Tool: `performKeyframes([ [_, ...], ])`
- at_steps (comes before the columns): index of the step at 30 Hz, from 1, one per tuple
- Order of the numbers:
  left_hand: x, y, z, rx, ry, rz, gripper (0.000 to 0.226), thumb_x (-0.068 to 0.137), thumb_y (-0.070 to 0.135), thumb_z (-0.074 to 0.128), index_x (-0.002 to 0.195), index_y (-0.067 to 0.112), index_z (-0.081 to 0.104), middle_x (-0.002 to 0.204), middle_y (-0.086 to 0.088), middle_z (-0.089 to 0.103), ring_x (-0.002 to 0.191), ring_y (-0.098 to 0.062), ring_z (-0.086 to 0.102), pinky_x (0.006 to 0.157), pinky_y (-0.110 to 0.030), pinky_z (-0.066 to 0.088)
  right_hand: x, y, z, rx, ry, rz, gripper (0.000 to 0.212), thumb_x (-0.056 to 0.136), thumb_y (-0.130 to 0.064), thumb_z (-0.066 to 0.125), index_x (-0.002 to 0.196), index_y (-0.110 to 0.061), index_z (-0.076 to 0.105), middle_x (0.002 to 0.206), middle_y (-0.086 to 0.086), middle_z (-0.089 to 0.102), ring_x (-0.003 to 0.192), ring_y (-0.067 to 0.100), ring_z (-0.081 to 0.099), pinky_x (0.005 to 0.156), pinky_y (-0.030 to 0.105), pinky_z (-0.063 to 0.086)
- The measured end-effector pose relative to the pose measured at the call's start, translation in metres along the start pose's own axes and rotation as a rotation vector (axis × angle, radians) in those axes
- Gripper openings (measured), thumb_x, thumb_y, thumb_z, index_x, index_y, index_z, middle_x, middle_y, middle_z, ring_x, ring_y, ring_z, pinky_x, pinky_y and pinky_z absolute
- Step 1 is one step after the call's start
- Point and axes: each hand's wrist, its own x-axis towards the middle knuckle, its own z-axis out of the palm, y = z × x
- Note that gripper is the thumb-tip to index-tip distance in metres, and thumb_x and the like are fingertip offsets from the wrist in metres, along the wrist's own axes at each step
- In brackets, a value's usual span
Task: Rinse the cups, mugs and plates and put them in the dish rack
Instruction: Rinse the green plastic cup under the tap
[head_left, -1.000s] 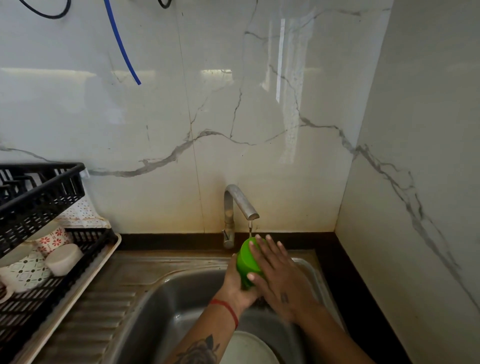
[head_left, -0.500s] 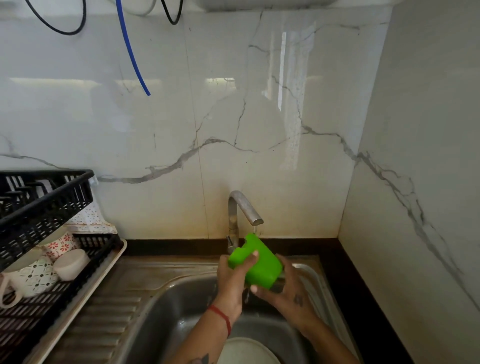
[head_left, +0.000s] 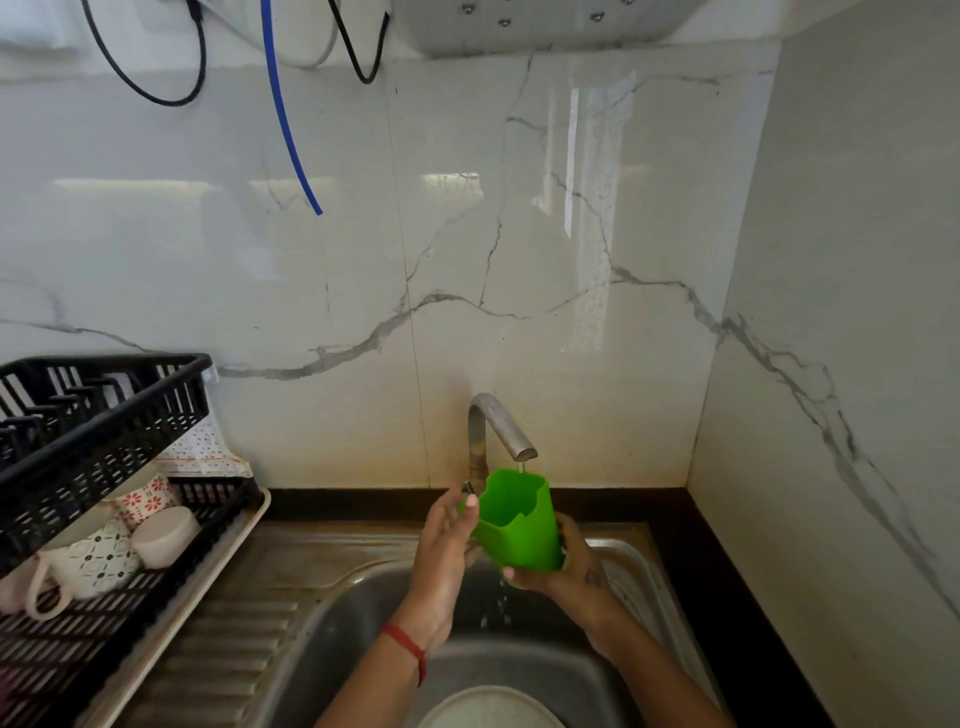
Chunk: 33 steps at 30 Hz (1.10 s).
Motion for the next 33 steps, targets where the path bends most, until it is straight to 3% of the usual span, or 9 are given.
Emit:
performKeyframes([
  [3, -0.001, -0.004, -0.005, -0.031, 0.006, -0.083, 0.015, 0.097, 0.025, 0.05, 0.111, 0.023, 0.056, 0.107, -0.002, 0.068, 0.098, -0.018, 0.065, 0.082, -0.03, 0.052, -0.006, 0.002, -0.005, -0.07, 0.005, -0.093, 0.083, 0.052, -0.023, 0.093, 0.12, -0.034, 0.045, 0.114, -0.01, 0.059, 0.1, 0.004, 0.057, 0.072, 0.009, 0.046],
  [7, -0.002, -0.006, -0.008, -0.032, 0.025, -0.108, 0.015, 0.1, 0.025, 0.044, 0.103, 0.023, 0.058, 0.101, -0.003, 0.069, 0.094, -0.019, 0.065, 0.088, -0.035, 0.05, 0.0, -0.004, -0.01, -0.218, -0.009, -0.205, 0.093, 0.054, -0.028, 0.091, 0.133, -0.026, 0.043, 0.123, -0.013, 0.05, 0.111, 0.003, 0.05, 0.086, 0.013, 0.042],
  [9, 0.0, -0.003, -0.006, -0.018, 0.013, -0.098, 0.015, 0.1, 0.026, 0.043, 0.102, 0.025, 0.058, 0.098, 0.001, 0.07, 0.092, -0.016, 0.066, 0.085, -0.032, 0.05, 0.007, -0.01, -0.015, -0.214, -0.032, -0.17, 0.088, 0.054, -0.025, 0.092, 0.126, -0.032, 0.042, 0.116, -0.02, 0.051, 0.103, -0.004, 0.05, 0.077, 0.004, 0.042],
  [11, 0.002, 0.001, -0.003, 0.011, -0.015, -0.084, 0.018, 0.101, 0.027, 0.042, 0.102, 0.025, 0.06, 0.091, 0.005, 0.073, 0.089, -0.013, 0.069, 0.084, -0.029, 0.051, 0.013, -0.013, -0.024, -0.081, -0.05, -0.029, 0.077, 0.056, -0.019, 0.092, 0.115, -0.034, 0.046, 0.109, -0.018, 0.056, 0.095, -0.002, 0.055, 0.068, 0.007, 0.046],
  [14, 0.002, 0.003, 0.0, 0.057, -0.045, -0.096, 0.025, 0.102, 0.028, 0.041, 0.108, 0.019, 0.063, 0.091, 0.002, 0.075, 0.088, -0.014, 0.07, 0.085, -0.031, 0.051, 0.013, -0.01, -0.043, 0.274, -0.126, 0.21, 0.066, 0.057, -0.023, 0.087, 0.115, -0.024, 0.054, 0.105, 0.0, 0.069, 0.09, 0.019, 0.068, 0.068, 0.028, 0.055],
  [21, -0.003, -0.007, -0.003, -0.045, -0.026, -0.074, 0.021, 0.097, 0.018, 0.049, 0.116, 0.016, 0.058, 0.101, -0.009, 0.074, 0.093, -0.022, 0.071, 0.071, -0.026, 0.056, 0.012, 0.002, -0.048, 0.598, -0.291, 0.252, 0.065, 0.063, 0.006, 0.071, 0.122, -0.014, 0.054, 0.114, 0.011, 0.066, 0.104, 0.029, 0.065, 0.072, 0.038, 0.057],
  [26, -0.001, -0.006, -0.016, -0.056, -0.036, -0.089, 0.039, 0.091, -0.002, 0.052, 0.118, 0.027, 0.055, 0.108, -0.007, 0.071, 0.098, -0.025, 0.069, 0.073, -0.028, 0.057, 0.014, -0.007, -0.041, 0.421, -0.281, 0.109, 0.079, 0.055, 0.009, 0.076, 0.125, -0.021, 0.052, 0.121, 0.003, 0.061, 0.102, 0.018, 0.064, 0.079, 0.035, 0.056],
  [29, 0.0, -0.01, -0.021, -0.025, -0.083, -0.116, 0.031, 0.095, 0.004, 0.049, 0.117, 0.025, 0.057, 0.107, 0.0, 0.073, 0.1, -0.022, 0.069, 0.075, -0.027, 0.057, 0.014, -0.017, -0.049, 0.302, -0.28, 0.055, 0.092, 0.047, 0.009, 0.084, 0.128, -0.02, 0.052, 0.123, 0.004, 0.059, 0.109, 0.021, 0.06, 0.084, 0.038, 0.056],
  [33, 0.01, -0.024, -0.018, -0.109, 0.0, -0.247, 0.025, 0.101, 0.022, 0.043, 0.109, 0.01, 0.064, 0.094, -0.008, 0.075, 0.089, -0.025, 0.07, 0.073, -0.033, 0.055, 0.013, -0.04, -0.062, -0.021, -0.254, -0.088, 0.083, 0.053, 0.002, 0.089, 0.125, -0.024, 0.057, 0.128, -0.001, 0.056, 0.12, 0.017, 0.053, 0.097, 0.032, 0.049],
])
